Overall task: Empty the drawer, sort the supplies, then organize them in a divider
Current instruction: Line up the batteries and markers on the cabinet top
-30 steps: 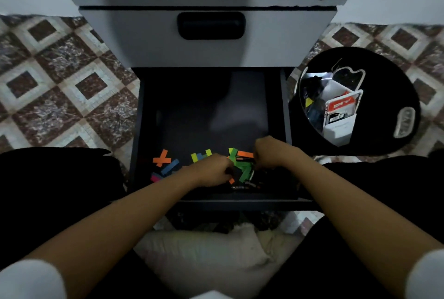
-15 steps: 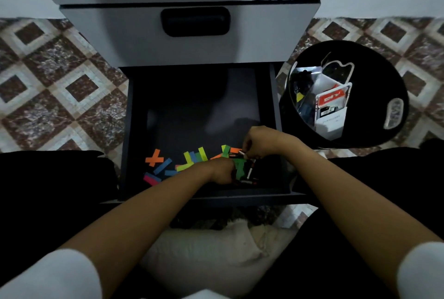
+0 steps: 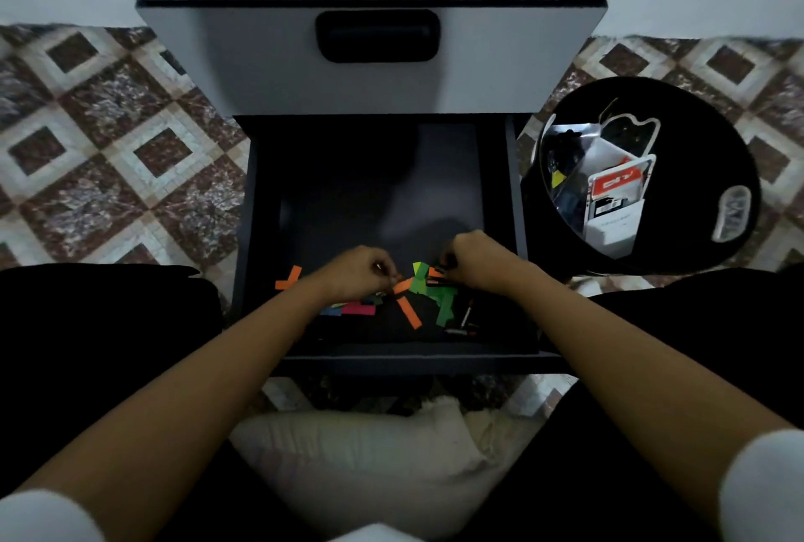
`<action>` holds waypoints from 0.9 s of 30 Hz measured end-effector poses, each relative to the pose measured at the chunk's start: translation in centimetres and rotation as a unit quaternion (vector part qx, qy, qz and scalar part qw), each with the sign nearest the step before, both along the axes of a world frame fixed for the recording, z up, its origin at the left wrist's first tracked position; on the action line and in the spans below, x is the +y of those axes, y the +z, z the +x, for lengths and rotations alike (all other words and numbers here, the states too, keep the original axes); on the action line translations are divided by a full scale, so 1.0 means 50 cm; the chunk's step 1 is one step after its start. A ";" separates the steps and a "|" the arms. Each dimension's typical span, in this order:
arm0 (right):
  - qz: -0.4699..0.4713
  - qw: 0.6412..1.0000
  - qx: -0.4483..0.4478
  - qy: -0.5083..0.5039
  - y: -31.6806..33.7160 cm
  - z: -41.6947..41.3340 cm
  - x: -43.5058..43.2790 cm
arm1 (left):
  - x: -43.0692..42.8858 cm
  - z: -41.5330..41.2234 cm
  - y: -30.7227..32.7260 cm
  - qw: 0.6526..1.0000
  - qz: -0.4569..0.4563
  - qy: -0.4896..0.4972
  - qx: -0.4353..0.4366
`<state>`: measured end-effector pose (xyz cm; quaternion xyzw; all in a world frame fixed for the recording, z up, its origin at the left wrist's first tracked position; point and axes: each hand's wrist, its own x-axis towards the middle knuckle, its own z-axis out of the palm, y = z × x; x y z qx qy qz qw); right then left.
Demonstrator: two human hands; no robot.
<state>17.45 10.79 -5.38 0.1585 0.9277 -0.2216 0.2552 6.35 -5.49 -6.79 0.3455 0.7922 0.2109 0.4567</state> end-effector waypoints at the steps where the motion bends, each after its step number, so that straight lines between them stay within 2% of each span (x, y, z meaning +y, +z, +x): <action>1: 0.004 1.000 0.002 0.001 -0.004 -0.001 -0.002 | -0.005 -0.004 -0.001 1.000 -0.001 0.015 -0.002; 16: 0.022 0.996 -0.054 0.064 -0.024 0.000 -0.034 | -0.031 -0.008 -0.009 0.999 -0.037 0.029 -0.004; 22: -0.028 0.998 0.023 -0.048 -0.002 -0.017 -0.006 | 0.007 0.031 -0.015 0.999 -0.013 0.041 -0.031; 27: -0.084 0.975 0.089 -0.185 0.041 -0.028 0.028 | 0.061 0.093 -0.033 0.998 -0.009 0.042 -0.038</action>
